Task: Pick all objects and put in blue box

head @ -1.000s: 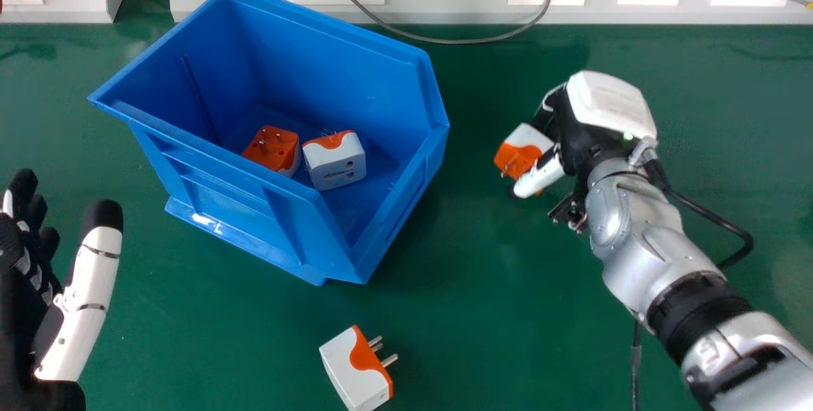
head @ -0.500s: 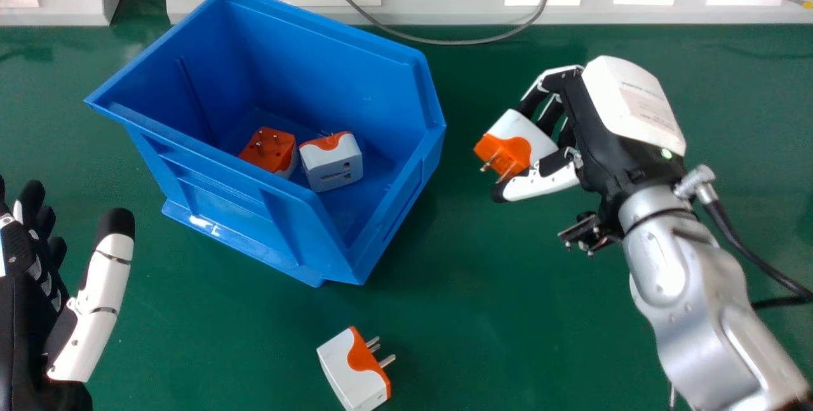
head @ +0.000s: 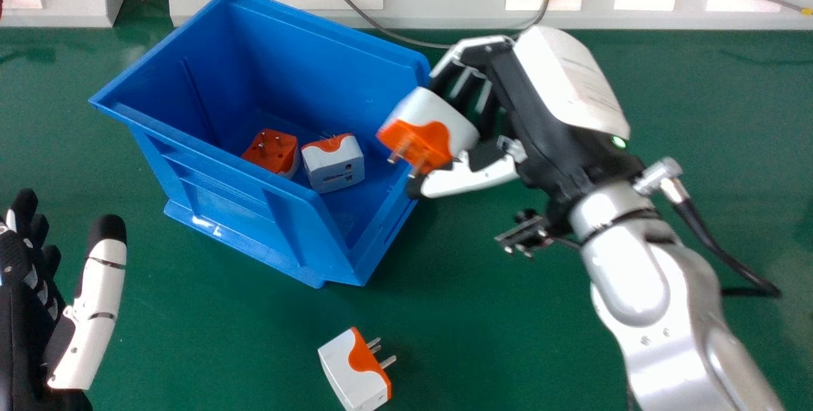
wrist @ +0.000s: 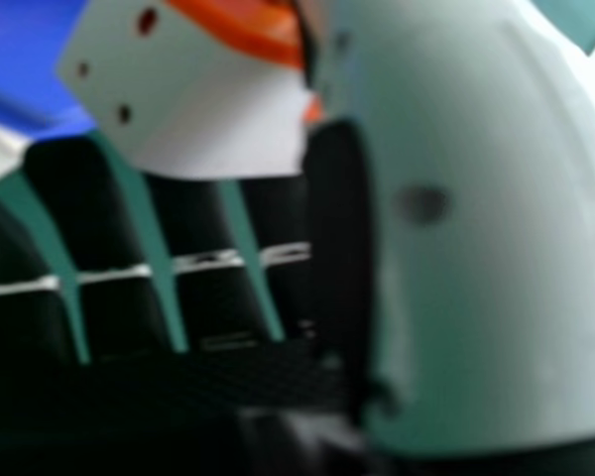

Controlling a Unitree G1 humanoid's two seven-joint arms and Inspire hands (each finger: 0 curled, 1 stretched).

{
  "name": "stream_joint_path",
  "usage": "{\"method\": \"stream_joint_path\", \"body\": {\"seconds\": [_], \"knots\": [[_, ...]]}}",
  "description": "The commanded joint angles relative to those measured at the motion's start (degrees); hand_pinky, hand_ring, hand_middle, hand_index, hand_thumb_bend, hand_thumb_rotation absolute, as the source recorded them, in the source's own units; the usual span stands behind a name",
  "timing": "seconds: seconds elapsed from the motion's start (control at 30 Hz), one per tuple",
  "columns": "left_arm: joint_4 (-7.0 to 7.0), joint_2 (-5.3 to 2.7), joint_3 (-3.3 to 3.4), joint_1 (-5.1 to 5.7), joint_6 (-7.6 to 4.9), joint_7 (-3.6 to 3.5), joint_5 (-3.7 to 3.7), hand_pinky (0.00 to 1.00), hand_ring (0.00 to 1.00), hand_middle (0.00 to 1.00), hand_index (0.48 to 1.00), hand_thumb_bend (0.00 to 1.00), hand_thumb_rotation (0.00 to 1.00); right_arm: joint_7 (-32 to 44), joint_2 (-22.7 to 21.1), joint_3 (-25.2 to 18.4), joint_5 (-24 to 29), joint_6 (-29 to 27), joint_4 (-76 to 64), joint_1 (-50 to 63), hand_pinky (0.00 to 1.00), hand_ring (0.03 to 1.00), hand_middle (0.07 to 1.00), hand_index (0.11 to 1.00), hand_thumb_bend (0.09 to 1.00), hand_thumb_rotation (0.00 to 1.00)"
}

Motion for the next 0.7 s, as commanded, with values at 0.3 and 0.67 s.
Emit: {"method": "stream_joint_path", "body": {"seconds": [0.3, 0.67], "knots": [[-1.35, -0.66, -0.37, 1.42, -1.07, 0.46, -0.04, 1.00, 1.00, 1.00, 0.997, 0.44, 0.55, -5.9, 9.8, 4.1, -0.9, -5.1, 22.0, -17.4, 0.32, 0.437, 0.502, 0.486, 0.485, 0.14], [-1.27, -1.46, -0.98, 2.65, -2.54, 0.69, 0.38, 1.00, 1.00, 1.00, 1.000, 0.44, 0.56, -11.5, 17.4, 8.2, -3.1, -6.5, 54.5, -34.3, 0.33, 0.458, 0.527, 0.495, 0.493, 0.10]]}}
